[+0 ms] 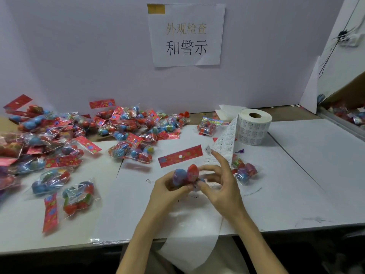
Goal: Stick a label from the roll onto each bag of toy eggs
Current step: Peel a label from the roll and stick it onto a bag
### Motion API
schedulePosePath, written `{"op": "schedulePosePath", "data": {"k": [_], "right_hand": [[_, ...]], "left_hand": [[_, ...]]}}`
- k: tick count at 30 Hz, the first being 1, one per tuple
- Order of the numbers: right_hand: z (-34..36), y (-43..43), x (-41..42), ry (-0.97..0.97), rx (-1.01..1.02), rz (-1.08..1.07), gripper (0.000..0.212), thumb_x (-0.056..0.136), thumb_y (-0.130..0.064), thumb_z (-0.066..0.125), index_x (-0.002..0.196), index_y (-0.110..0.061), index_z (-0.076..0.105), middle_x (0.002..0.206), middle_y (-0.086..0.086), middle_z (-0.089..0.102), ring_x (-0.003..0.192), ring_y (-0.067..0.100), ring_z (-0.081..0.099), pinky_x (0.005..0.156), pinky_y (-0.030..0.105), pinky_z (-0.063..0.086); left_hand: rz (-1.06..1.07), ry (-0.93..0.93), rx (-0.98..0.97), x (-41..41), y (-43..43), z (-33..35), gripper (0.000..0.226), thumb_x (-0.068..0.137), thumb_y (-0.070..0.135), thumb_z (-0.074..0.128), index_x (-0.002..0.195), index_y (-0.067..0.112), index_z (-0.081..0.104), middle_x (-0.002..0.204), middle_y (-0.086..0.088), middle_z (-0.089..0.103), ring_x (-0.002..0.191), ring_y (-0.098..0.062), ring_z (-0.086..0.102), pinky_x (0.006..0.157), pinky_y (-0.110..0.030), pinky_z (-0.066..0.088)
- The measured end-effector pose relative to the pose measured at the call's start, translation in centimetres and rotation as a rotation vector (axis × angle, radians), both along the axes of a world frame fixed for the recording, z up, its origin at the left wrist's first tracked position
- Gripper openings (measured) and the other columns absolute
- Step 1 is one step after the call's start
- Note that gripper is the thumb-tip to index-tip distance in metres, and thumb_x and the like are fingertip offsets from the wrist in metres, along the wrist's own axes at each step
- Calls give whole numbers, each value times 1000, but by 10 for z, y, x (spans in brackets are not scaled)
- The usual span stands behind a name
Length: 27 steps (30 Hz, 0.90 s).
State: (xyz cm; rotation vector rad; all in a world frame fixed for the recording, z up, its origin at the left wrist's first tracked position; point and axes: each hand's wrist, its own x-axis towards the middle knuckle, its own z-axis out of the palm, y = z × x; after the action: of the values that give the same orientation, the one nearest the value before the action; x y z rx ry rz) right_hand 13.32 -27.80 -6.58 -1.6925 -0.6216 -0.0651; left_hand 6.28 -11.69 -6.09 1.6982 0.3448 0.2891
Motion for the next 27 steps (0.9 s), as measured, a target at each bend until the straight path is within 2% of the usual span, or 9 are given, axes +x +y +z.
{"op": "schedulePosePath", "data": {"k": [3,7,10,12,14,16,22,25,27], "right_hand": [[3,-2,0,-3,75,-89,67,84,-36,69,145,-36,41,126,-18,63,113,5,62,87,17,52],[6,0,-2,-34,96,-230,50,88,-36,60,137,-30,54,116,-12,63,101,4,60,78,12,51],[12,1,-3,9,142,-270,39,90,-35,56,128,-29,63,101,-5,66,88,4,61,72,11,50],[17,6,-4,164,237,-147,29,91,-32,58,118,-28,70,85,-3,68,73,5,60,63,16,50],[18,18,-12,371,384,52,21,97,-22,59,112,-21,74,73,7,63,63,12,54,56,23,45],[13,28,-21,508,475,153,25,99,-19,54,109,-14,76,67,10,56,59,15,47,52,27,38],[5,30,-29,561,469,190,33,83,-34,61,105,-16,78,65,8,53,55,14,40,53,31,24],[6,29,-28,566,462,204,31,87,-31,59,108,-18,78,65,7,52,54,13,38,50,29,25],[7,29,-29,552,438,204,27,95,-24,55,110,-20,78,66,7,51,54,13,38,47,25,27]], "left_hand": [[81,-22,-132,1,0,-4,17,90,17,76,104,27,74,88,10,78,86,-1,72,67,-11,54],[130,-91,-538,2,4,-2,25,92,4,67,117,6,69,113,-12,77,109,-25,72,93,-32,54],[143,-148,-659,1,4,2,17,94,-1,61,110,2,67,113,-16,77,103,-24,75,82,-25,58],[165,-164,-701,0,4,3,20,95,1,62,115,0,66,112,-14,77,101,-23,76,81,-25,59],[205,-161,-699,0,3,5,26,94,5,65,119,2,67,112,-14,77,104,-26,75,91,-32,57],[228,-178,-710,1,2,6,28,93,7,66,121,3,68,113,-15,77,105,-26,74,97,-36,54],[227,-181,-703,2,-1,7,33,94,20,67,124,5,67,114,-13,77,104,-23,74,82,-30,59],[222,-175,-710,2,-2,8,30,94,21,66,122,8,67,112,-12,78,101,-21,75,78,-27,62],[215,-187,-711,2,-2,9,29,94,19,66,120,7,68,114,-13,77,103,-24,73,84,-31,62]]}}
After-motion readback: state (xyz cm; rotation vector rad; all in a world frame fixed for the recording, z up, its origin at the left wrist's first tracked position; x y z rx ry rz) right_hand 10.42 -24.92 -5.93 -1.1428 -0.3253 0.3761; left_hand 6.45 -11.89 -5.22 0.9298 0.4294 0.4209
